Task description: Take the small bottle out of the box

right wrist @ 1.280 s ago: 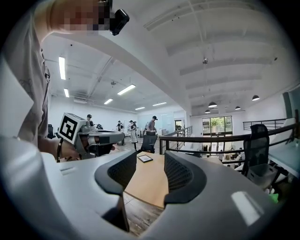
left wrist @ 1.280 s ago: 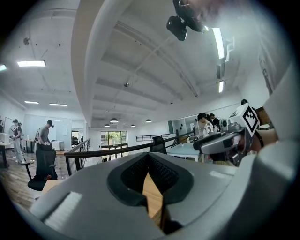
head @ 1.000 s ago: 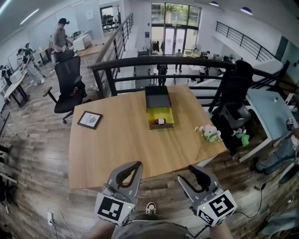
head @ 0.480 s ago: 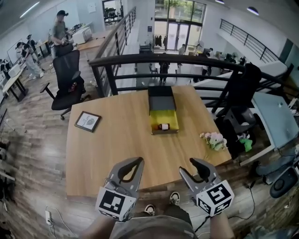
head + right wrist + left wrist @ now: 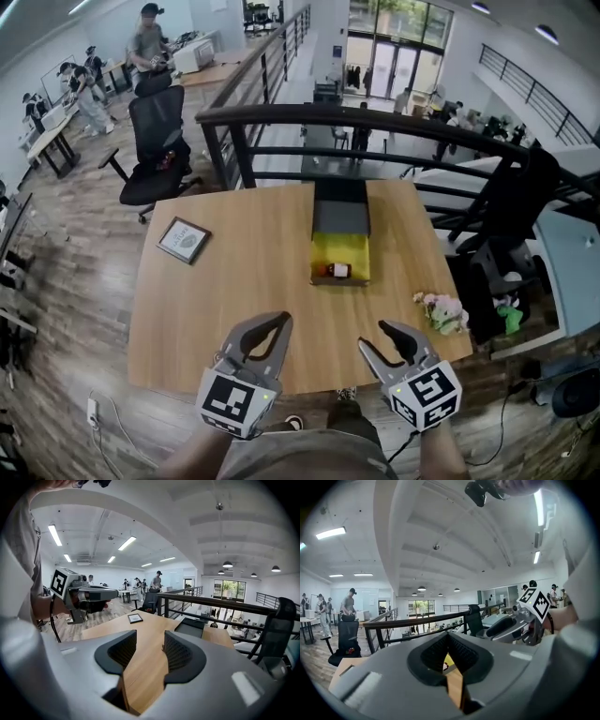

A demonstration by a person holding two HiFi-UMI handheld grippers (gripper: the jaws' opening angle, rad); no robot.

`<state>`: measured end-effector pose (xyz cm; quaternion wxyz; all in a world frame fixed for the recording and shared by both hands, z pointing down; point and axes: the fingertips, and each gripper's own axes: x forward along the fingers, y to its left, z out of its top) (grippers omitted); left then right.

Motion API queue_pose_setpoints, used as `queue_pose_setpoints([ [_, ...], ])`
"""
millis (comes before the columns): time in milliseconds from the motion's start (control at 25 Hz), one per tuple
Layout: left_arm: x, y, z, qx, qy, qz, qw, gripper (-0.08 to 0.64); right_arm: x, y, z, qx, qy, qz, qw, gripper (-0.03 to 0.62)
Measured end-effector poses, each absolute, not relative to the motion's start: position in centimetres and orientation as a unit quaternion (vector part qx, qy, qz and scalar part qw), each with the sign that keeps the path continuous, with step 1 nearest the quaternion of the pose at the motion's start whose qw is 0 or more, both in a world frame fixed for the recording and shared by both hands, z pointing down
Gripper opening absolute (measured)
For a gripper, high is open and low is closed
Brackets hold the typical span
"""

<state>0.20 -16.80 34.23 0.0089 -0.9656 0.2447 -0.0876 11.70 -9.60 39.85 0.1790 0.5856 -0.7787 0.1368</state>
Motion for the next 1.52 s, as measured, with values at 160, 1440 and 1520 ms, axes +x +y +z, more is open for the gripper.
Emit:
queue_pose_setpoints([
  [160, 2.7, -19.1, 34.9, -0.953, 0.282, -0.108, 0.015, 0.002, 14.4, -12.4, 40.8, 0.544, -0.806, 0.141, 0.189, 0.169],
  [1440, 9.2, -27.7, 40.5, -0.900, 0.390, -0.197, -0.012, 0.002, 21.6, -26.4, 50.8, 0.339, -0.853, 0.116, 0.379, 0.169],
  [1520, 8.8, -28.7, 41.1, -0.898, 0.391, -0.204, -0.013, 0.002, 21.2, -27.6, 52.4, 0.327, -0.850, 0.122, 0.394, 0.169],
])
